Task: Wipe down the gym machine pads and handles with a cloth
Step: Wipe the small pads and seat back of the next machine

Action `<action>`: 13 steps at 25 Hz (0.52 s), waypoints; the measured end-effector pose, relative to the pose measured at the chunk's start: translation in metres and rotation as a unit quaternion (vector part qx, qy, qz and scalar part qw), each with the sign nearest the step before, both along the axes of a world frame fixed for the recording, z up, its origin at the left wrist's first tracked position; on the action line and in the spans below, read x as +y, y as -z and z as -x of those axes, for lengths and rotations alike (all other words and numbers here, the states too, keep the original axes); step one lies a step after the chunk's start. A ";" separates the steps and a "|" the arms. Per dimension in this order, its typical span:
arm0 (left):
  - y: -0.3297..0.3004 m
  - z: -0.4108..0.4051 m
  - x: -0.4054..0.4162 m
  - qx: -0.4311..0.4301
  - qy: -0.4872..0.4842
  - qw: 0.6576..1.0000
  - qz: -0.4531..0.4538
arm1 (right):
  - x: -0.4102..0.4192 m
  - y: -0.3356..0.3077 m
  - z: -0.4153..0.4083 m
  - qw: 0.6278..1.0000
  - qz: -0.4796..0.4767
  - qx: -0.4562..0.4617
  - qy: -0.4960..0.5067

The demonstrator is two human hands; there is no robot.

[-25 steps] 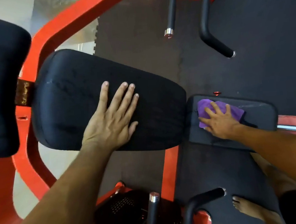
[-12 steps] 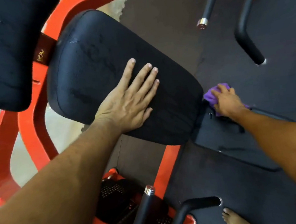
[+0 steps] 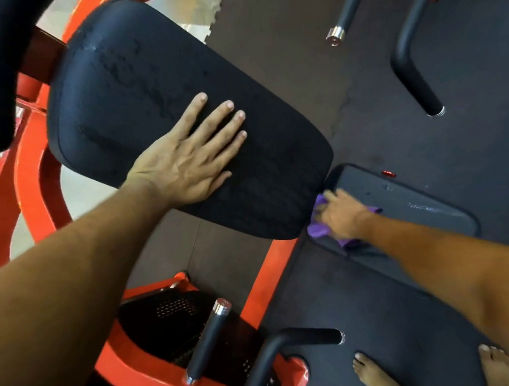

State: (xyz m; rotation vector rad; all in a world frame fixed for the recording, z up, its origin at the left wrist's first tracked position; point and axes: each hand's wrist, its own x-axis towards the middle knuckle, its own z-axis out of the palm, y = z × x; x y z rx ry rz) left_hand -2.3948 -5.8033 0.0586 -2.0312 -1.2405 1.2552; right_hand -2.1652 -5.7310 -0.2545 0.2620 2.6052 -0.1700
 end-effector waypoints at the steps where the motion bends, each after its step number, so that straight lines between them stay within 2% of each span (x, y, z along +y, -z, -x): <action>1: 0.000 0.002 -0.002 -0.002 0.005 1.000 0.002 | 0.023 0.004 -0.002 0.998 -0.045 0.003 0.038; 2: 0.001 0.003 -0.003 -0.003 0.007 1.000 0.002 | 0.049 0.007 -0.005 0.993 -0.062 -0.014 0.098; 4: 0.002 0.003 -0.002 0.004 0.010 1.000 0.012 | 0.072 0.018 -0.007 0.981 -0.027 -0.038 0.189; 6: 0.001 0.001 -0.002 0.015 0.010 1.000 0.026 | 0.052 0.023 0.002 0.977 0.000 -0.018 0.213; 10: 0.004 0.003 -0.003 0.016 0.002 0.999 0.044 | -0.035 0.027 0.013 0.994 0.035 -0.002 0.106; 13: 0.003 0.002 -0.004 0.022 0.010 0.994 0.105 | -0.036 0.026 0.001 0.998 0.051 0.012 0.033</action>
